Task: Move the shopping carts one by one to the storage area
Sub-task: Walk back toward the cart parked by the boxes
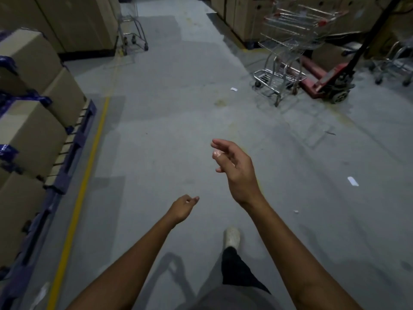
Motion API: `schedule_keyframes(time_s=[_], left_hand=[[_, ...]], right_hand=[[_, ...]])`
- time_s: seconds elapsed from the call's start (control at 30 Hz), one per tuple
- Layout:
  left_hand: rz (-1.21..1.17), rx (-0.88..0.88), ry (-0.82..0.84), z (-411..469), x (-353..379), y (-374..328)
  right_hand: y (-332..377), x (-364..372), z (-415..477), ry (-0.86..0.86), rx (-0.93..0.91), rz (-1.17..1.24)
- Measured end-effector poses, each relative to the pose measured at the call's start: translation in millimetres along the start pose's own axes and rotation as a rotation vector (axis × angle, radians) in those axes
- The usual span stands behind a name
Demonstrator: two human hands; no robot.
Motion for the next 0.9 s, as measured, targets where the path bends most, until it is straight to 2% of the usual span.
schedule_keyframes(time_s=[0.13,0.27,0.43,0.57,0.73,0.9], left_hand=[[-0.054,0.046,-0.06,103.4,-19.9,-70.2],[-0.168,0.173,-0.157,187.2,-44.8,-188.4],[-0.3,0.399,-0.219,249.8,-85.7,-364.5],[-0.371,0.591,-0.269,282.2,-132.5,-461.1],[-0.383,0.686,-0.355,365.9,-195.5,-506.5],[-0.392,0.652,-0.424,506.6,-263.2,-509.5]], right_hand=[[-65.5,1.3,118.5,0.01,0.055,0.003],[-135.7,0.7,239.6,0.051,0.171,-0.022],[-205.4,-3.5,376.8,0.09,0.303,-0.069],[-244.3,9.5,466.0,0.157,0.339,-0.153],[-284.8,42.9,576.3,0.217,0.336,-0.22],[-310.2,96.2,715.6,0.252,0.333,-0.209]])
Point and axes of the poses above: each hand's wrist, its own z-axis towards the middle knuckle, its own x-axis out of the palm, y = z × x, the point moved 10 cm from there along z, towards the middle knuckle, and after that the axes turned 14 degrees about -z, right-handed, at the moved point
